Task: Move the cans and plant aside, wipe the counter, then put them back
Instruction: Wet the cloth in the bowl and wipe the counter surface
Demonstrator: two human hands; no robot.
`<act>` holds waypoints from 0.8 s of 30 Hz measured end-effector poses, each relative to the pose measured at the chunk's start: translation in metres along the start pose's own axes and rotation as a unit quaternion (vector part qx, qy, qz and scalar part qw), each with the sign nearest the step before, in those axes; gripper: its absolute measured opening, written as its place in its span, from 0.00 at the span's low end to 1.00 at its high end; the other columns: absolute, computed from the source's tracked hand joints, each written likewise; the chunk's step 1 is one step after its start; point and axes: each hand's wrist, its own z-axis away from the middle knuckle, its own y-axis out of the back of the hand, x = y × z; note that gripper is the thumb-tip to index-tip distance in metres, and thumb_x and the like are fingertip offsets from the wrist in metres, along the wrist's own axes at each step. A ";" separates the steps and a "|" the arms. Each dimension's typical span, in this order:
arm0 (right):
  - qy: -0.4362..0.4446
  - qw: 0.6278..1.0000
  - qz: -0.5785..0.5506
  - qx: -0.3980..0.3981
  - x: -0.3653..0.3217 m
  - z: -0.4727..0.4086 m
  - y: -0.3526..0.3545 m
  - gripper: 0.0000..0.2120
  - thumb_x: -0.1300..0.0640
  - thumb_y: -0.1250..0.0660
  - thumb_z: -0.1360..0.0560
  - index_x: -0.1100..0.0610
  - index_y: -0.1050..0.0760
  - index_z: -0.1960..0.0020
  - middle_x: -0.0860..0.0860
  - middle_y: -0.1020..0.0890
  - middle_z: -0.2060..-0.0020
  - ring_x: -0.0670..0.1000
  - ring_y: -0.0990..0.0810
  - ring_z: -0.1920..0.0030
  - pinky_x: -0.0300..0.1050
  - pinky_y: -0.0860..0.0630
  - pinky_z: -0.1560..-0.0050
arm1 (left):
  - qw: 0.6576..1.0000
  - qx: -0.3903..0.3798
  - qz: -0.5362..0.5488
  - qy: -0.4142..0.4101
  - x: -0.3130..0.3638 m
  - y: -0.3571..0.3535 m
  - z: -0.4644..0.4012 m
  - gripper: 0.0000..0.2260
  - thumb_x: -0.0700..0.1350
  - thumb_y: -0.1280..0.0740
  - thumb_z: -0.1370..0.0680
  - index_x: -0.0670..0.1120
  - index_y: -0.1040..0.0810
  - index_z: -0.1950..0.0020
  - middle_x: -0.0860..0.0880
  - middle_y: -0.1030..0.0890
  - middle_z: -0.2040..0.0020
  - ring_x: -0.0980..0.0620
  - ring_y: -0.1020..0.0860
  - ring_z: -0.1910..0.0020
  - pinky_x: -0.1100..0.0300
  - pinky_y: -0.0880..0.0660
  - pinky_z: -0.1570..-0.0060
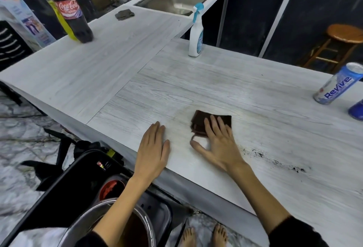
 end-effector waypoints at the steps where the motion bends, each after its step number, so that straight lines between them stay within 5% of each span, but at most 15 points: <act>1: 0.010 1.000 -0.001 -0.010 -0.011 -0.005 -0.002 0.49 0.23 0.52 0.24 0.53 0.55 0.15 0.52 0.55 0.15 0.52 0.61 0.16 0.55 0.60 0.17 | 1.000 -0.001 0.000 0.001 0.000 0.000 0.000 0.24 0.51 0.47 0.13 0.42 0.38 0.19 0.44 0.40 0.17 0.48 0.44 0.18 0.50 0.47 0.19; 7: 0.149 0.989 -0.002 -0.014 -0.012 0.071 -0.024 0.46 0.23 0.51 0.22 0.50 0.55 0.15 0.48 0.55 0.15 0.48 0.62 0.16 0.54 0.56 0.17 | 1.000 -0.001 -0.009 -0.008 -0.005 -0.002 0.000 0.24 0.52 0.49 0.13 0.42 0.39 0.19 0.44 0.41 0.17 0.48 0.45 0.18 0.50 0.48 0.19; 12: 0.061 0.998 0.015 -0.008 0.027 0.049 -0.002 0.46 0.22 0.56 0.24 0.48 0.57 0.15 0.47 0.57 0.16 0.47 0.64 0.17 0.51 0.60 0.17 | 1.000 0.011 0.001 -0.001 -0.002 -0.004 0.000 0.24 0.50 0.46 0.13 0.42 0.38 0.19 0.45 0.39 0.18 0.48 0.43 0.18 0.50 0.47 0.19; 16: 0.018 1.000 0.016 -0.003 0.005 -0.020 0.000 0.44 0.28 0.49 0.21 0.52 0.55 0.15 0.52 0.54 0.15 0.52 0.59 0.16 0.54 0.59 0.17 | 1.000 0.009 0.006 0.001 -0.001 -0.003 0.000 0.24 0.50 0.46 0.14 0.42 0.38 0.19 0.44 0.39 0.18 0.48 0.43 0.18 0.50 0.47 0.19; 24: 0.152 0.988 -0.003 -0.021 -0.021 0.021 -0.018 0.39 0.34 0.48 0.19 0.49 0.56 0.15 0.48 0.55 0.15 0.47 0.63 0.17 0.52 0.60 0.17 | 1.000 0.003 -0.003 -0.011 -0.004 -0.001 0.000 0.25 0.52 0.51 0.14 0.42 0.37 0.19 0.45 0.39 0.18 0.49 0.44 0.18 0.50 0.46 0.19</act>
